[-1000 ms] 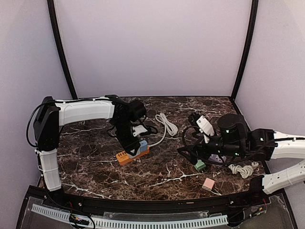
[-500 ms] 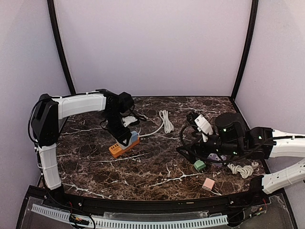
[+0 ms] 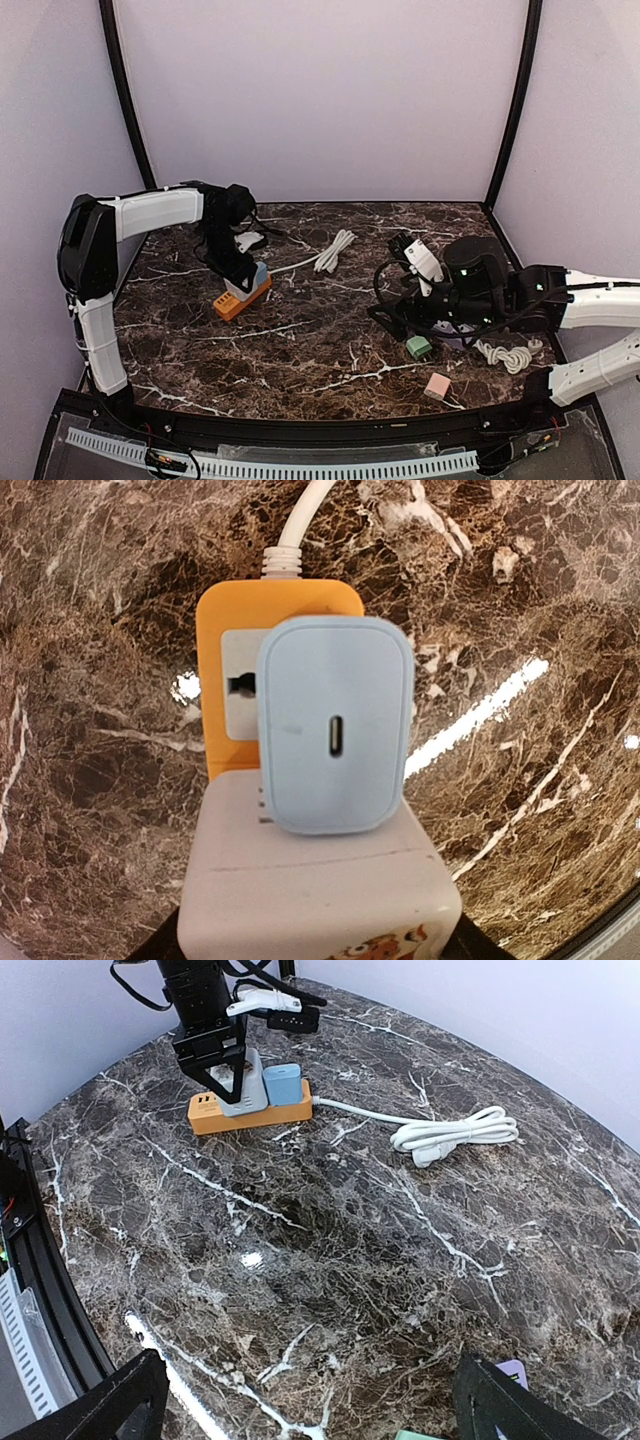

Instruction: Insert the plug

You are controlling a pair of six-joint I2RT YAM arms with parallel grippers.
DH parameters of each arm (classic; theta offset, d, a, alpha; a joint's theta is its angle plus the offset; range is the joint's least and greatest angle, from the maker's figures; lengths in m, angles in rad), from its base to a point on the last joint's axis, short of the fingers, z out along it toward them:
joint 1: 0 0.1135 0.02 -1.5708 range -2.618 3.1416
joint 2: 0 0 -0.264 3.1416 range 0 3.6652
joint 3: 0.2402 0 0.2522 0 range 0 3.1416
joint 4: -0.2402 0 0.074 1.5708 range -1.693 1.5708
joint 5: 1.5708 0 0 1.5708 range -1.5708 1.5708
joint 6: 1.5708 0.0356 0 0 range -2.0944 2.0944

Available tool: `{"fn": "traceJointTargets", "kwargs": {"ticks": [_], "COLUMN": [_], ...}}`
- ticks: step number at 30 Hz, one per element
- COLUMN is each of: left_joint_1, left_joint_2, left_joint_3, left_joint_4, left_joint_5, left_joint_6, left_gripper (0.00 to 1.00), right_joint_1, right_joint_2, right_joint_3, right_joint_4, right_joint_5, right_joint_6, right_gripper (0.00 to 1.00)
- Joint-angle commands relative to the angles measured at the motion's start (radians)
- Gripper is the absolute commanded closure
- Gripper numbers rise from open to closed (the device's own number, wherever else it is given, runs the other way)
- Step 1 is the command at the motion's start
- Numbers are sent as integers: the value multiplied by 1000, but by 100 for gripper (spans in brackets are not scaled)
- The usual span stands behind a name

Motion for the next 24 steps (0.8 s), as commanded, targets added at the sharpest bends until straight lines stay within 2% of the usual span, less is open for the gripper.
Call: {"fn": "traceJointTargets", "kwargs": {"ticks": [1,4,5,10,15,17,19,24], "left_joint_1": [22,22,22,22,22,22,22,22], "left_joint_2": [68,58,54,38,21,10,6,-2], "left_joint_3": [-85,-89,-89,-66,-14,5,19,35], "left_joint_4": [21,28,30,19,-26,-38,-50,-69], "left_joint_5": [-65,-64,-67,-70,-52,-61,-70,-78], "left_joint_6": [-21,-20,-17,-8,-3,-3,-1,0], "left_gripper": [88,72,70,47,37,27,4,1], "right_joint_1": [-5,-5,-5,-5,-5,-5,-5,-5], "right_joint_2": [12,17,19,29,44,50,54,68], "right_joint_3": [30,33,33,41,52,56,57,64], "right_joint_4": [2,3,2,3,-3,-9,-11,-11], "right_joint_5": [22,25,27,31,38,41,39,39], "right_joint_6": [22,23,24,21,26,30,34,30], "right_gripper": [2,1,1,1,1,1,1,1]}}
